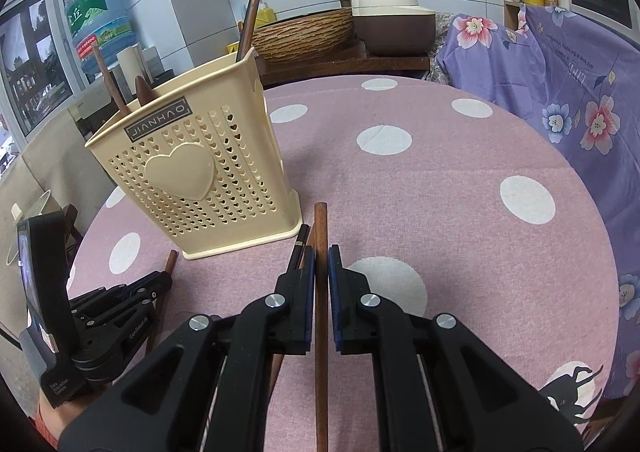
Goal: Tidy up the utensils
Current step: 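Lift both brown chopsticks and lower them into the beige basket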
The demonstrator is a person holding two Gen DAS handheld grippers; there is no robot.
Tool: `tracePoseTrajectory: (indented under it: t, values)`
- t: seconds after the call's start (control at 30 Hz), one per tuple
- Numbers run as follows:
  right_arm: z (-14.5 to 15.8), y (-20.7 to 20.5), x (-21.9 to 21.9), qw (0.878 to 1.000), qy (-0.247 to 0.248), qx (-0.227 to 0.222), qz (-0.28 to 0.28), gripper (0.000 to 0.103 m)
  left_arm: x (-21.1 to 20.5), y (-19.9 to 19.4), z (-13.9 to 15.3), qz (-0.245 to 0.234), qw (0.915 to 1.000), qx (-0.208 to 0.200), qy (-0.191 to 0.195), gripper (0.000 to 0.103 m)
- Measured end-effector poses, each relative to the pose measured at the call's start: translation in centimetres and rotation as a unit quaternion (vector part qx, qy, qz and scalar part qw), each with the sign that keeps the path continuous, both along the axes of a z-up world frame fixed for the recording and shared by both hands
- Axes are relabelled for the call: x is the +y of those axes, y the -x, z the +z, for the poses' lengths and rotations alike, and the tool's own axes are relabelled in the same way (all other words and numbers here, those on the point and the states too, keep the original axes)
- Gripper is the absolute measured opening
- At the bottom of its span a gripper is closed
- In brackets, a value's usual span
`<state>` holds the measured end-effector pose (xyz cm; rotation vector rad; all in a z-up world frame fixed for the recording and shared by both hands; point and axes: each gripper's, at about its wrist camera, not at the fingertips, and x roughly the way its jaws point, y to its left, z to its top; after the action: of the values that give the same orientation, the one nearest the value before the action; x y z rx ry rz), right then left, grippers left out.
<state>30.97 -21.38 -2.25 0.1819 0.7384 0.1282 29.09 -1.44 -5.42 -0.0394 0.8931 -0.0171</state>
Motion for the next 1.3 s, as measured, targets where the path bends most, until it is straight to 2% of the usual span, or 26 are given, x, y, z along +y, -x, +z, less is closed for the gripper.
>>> tracePoseTrajectory:
  t: [0.13, 0.23, 0.4, 0.57, 0.8, 1.3]
  values:
    - [0.4, 0.4, -0.3, 1.000, -0.011, -0.009, 0.006, 0.008, 0.5, 1.0, 1.8, -0.007, 0.9992, -0.029, 0.025, 0.008]
    - [1.2, 0.9, -0.9, 0.999, -0.031, -0.018, 0.016, 0.008, 1.2, 2.6, 4.6, -0.017, 0.9963, -0.064, 0.055, 0.008]
    - [3.8, 2.4, -2.2, 0.996, -0.060, -0.044, 0.038, 0.008, 3.2, 5.8, 10.3, -0.029, 0.9863, -0.129, 0.099, 0.008]
    - [7.6, 4.6, -3.4, 0.993, -0.056, -0.089, 0.062, 0.008, 4.5, 8.2, 14.0, -0.034, 0.9786, -0.180, 0.095, 0.008]
    - [10.7, 6.1, -4.4, 0.990, -0.043, -0.119, 0.059, 0.008, 5.3, 8.3, 14.2, -0.023, 0.9768, -0.186, 0.104, 0.008]
    - [11.6, 6.5, -4.8, 0.989, -0.037, -0.124, 0.066, 0.008, 5.8, 8.6, 15.4, -0.031, 0.9742, -0.195, 0.110, 0.008]
